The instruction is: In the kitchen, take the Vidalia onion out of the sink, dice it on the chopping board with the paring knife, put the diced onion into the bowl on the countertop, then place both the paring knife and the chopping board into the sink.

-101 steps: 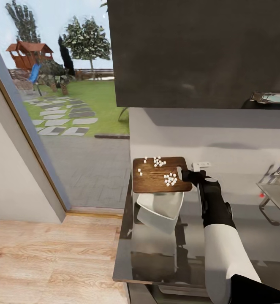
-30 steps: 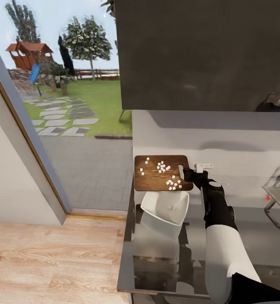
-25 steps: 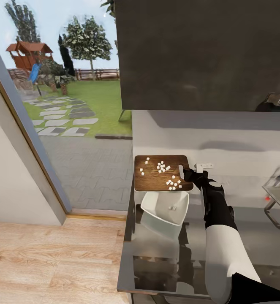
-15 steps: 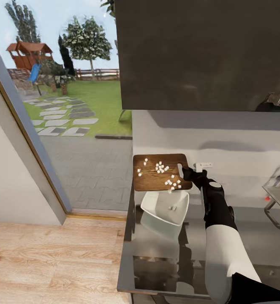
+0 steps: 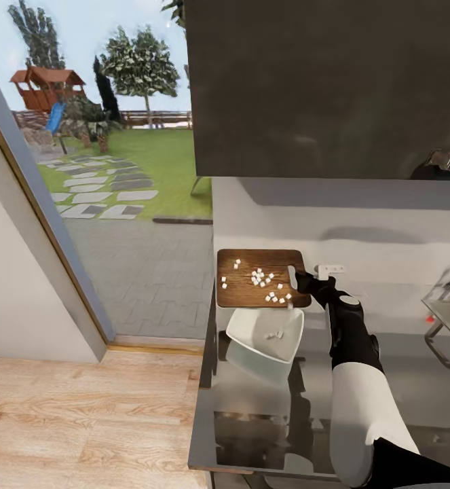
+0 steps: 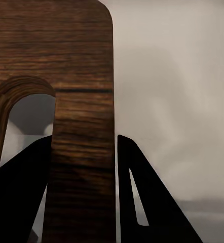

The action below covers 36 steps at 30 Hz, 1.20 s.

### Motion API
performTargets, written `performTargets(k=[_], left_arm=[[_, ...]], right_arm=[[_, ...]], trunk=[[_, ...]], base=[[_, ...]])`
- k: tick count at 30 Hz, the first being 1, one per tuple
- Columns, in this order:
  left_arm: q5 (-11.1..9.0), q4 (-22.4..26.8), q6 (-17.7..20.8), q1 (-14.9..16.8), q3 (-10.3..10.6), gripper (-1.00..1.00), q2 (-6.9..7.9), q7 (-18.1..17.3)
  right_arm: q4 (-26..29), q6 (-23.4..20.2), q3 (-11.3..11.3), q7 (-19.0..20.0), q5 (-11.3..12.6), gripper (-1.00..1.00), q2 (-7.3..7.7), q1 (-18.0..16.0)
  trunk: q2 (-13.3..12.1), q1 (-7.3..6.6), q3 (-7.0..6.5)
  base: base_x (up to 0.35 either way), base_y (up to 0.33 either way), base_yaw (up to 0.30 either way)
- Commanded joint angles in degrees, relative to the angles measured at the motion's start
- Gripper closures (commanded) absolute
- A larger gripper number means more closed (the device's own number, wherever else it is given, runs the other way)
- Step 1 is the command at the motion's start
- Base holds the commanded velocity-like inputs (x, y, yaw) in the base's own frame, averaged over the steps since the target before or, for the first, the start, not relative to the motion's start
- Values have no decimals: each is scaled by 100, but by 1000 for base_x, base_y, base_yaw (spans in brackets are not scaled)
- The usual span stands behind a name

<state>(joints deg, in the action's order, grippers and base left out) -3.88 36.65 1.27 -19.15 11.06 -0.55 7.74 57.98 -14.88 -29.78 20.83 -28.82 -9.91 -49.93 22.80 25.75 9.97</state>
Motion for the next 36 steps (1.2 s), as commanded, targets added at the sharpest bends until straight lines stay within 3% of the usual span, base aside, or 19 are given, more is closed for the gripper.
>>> performTargets(k=[1, 36], left_arm=[[-41, 15, 13, -1, 32, -100, 5, 44], [-43, -35, 13, -1, 34, -100, 11, 44]], right_arm=[[12, -15, -29, 52, -50, 100, -8, -8], [-234, 187, -55, 56, -44, 100, -8, -8]], trunk=[[12, 4, 11], [12, 4, 11]], base=[[0, 0, 0], [0, -22, 0]])
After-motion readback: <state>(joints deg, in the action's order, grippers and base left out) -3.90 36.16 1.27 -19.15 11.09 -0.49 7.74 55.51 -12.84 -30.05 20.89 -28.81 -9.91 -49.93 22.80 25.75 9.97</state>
